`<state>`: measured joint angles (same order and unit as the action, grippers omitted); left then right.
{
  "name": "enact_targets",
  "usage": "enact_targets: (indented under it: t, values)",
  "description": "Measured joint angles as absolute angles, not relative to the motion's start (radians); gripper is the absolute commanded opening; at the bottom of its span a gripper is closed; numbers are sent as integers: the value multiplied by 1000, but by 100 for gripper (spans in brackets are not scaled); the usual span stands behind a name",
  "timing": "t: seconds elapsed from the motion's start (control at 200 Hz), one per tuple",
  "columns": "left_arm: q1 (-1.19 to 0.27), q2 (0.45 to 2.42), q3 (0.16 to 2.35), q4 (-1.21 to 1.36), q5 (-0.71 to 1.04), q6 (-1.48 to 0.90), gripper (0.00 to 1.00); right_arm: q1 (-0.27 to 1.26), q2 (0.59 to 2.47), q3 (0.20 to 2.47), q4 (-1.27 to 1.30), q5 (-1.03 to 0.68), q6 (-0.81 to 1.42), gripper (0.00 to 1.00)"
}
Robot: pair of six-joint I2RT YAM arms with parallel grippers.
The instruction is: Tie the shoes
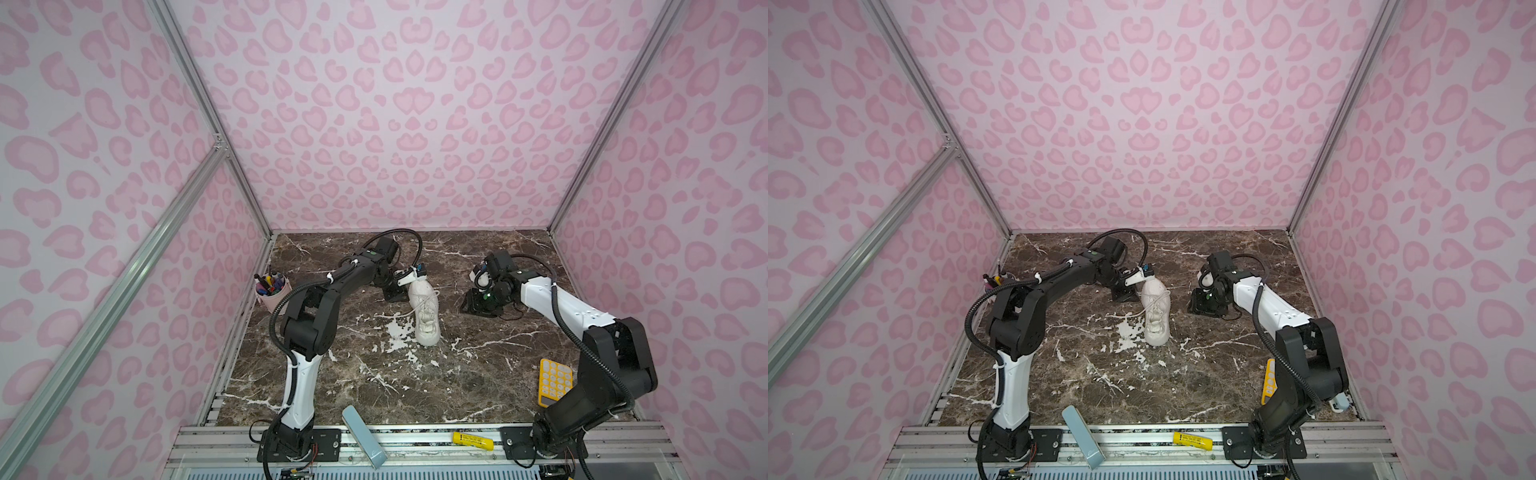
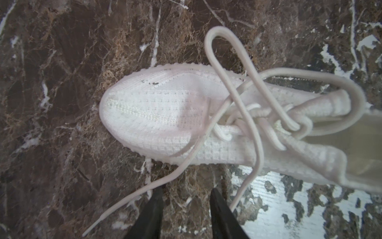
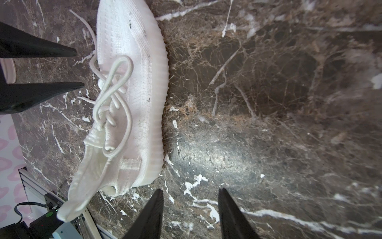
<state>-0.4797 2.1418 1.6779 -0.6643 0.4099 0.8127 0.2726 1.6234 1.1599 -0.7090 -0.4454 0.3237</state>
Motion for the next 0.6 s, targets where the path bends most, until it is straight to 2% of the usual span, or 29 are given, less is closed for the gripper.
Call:
enact_targets:
  t: [0.105, 0.14, 0.415, 0.6]
  values:
    - [-487, 2155, 1682, -659, 403, 826, 38, 272, 1627, 1163, -709, -445, 321, 46]
    - [-490, 2160, 1686, -658, 402, 831, 33, 272, 1627, 1163, -710, -445, 321, 46]
    - [-497, 2189, 1721, -657, 397, 841, 33, 270, 1628, 1163, -723, -446, 318, 46]
    - [-502, 2196, 1724, -657, 393, 846, 28, 268, 1631, 1164, -726, -448, 317, 46]
